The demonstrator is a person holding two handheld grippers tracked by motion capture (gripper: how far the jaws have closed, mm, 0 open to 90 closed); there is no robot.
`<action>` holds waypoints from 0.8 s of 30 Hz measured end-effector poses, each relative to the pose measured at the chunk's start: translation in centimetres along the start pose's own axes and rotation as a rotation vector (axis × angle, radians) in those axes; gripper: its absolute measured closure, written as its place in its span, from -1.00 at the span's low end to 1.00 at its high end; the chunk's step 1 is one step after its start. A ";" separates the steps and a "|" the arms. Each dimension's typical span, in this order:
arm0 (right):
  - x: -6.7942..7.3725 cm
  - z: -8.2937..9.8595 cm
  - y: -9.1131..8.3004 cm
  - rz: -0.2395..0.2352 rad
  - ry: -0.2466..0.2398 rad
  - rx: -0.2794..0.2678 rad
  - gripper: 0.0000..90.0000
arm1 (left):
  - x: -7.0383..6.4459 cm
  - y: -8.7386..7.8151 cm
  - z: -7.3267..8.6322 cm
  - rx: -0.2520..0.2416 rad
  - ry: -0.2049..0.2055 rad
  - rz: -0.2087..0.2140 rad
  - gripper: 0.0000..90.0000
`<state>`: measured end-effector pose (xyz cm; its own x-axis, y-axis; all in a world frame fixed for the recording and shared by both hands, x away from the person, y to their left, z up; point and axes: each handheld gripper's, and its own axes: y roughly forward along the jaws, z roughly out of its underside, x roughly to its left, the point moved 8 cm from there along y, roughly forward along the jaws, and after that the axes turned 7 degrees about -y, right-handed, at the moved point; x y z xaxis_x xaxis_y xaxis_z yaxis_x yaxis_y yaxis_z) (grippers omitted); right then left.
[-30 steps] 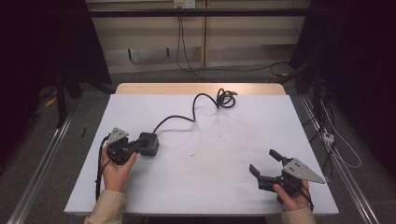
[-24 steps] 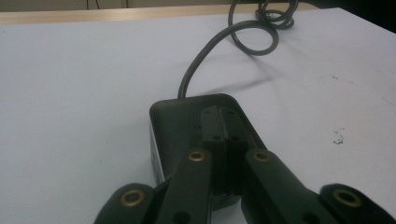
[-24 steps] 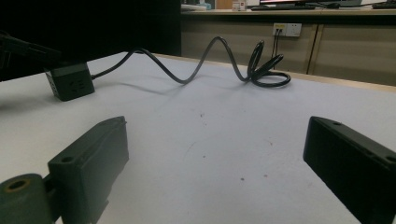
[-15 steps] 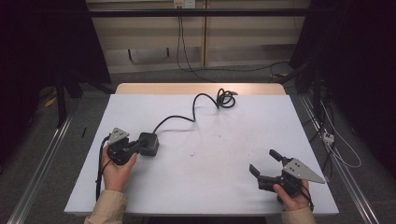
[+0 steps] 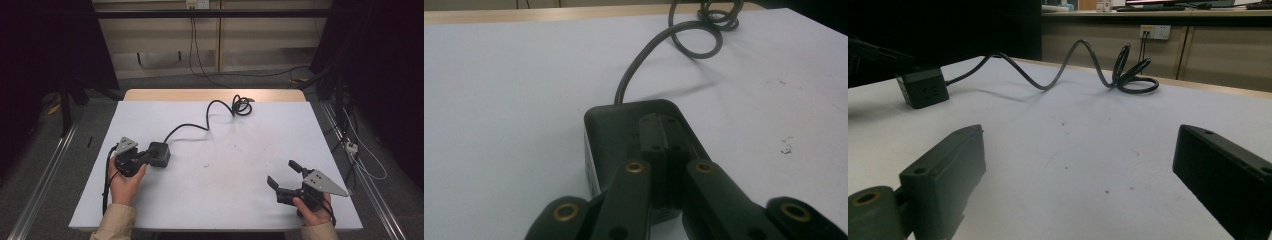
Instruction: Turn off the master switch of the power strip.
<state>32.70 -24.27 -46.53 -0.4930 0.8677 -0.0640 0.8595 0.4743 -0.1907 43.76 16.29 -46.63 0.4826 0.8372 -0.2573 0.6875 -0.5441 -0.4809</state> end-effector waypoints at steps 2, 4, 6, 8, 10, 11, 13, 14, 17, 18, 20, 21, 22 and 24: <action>0.0 0.0 0.0 0.000 -0.001 0.001 -0.86 | 0.0 0.0 0.0 0.000 0.002 0.001 1.00; 0.0 0.0 0.0 0.000 -0.002 0.000 -0.86 | 0.0 0.0 0.0 0.002 0.002 -0.001 1.00; 0.0 0.0 0.0 0.000 0.000 0.001 -0.86 | 0.0 0.0 0.0 -0.001 0.004 0.001 1.00; 0.0 0.0 0.0 0.001 0.002 0.001 -0.86 | 0.0 0.0 0.0 -0.001 -0.002 0.001 1.00; 0.0 0.0 0.0 -0.001 -0.002 0.001 -0.86 | 0.1 0.0 0.0 -0.002 -0.007 0.005 1.00; 0.0 0.0 0.0 -0.001 -0.002 0.002 -0.86 | 0.1 0.0 0.0 -0.002 -0.007 0.005 1.00; 0.0 0.0 0.0 0.001 -0.001 0.001 -0.86 | 0.0 0.0 0.0 -0.001 -0.002 0.001 1.00; -0.1 0.0 0.0 0.001 0.001 0.002 -0.86 | 0.0 0.0 0.0 -0.002 0.003 0.003 1.00; -0.1 0.0 0.0 0.002 -0.001 0.002 -0.86 | 0.0 0.0 -0.1 -0.006 0.000 0.001 1.00; -0.1 0.0 0.0 0.001 -0.002 0.001 -0.86 | 0.0 0.0 -0.1 -0.006 0.001 -0.003 1.00; 0.0 0.0 0.0 0.000 -0.003 0.001 -0.86 | 0.0 0.0 -0.1 -0.008 0.000 -0.004 1.00; 0.0 0.0 0.0 0.000 -0.002 0.001 -0.86 | 0.0 0.0 -0.1 -0.007 0.001 -0.004 1.00; 0.0 0.0 0.0 0.000 -0.002 0.002 -0.86 | 0.0 0.0 -0.1 -0.007 0.001 -0.002 1.00; 0.0 0.0 0.0 0.000 0.000 0.003 -0.86 | 0.0 0.0 -0.1 -0.006 0.001 -0.003 1.00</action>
<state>32.72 -24.32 -46.55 -0.4932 0.8676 -0.0635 0.8590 0.4741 -0.1935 43.79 16.27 -46.55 0.4808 0.8388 -0.2553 0.6921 -0.5418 -0.4769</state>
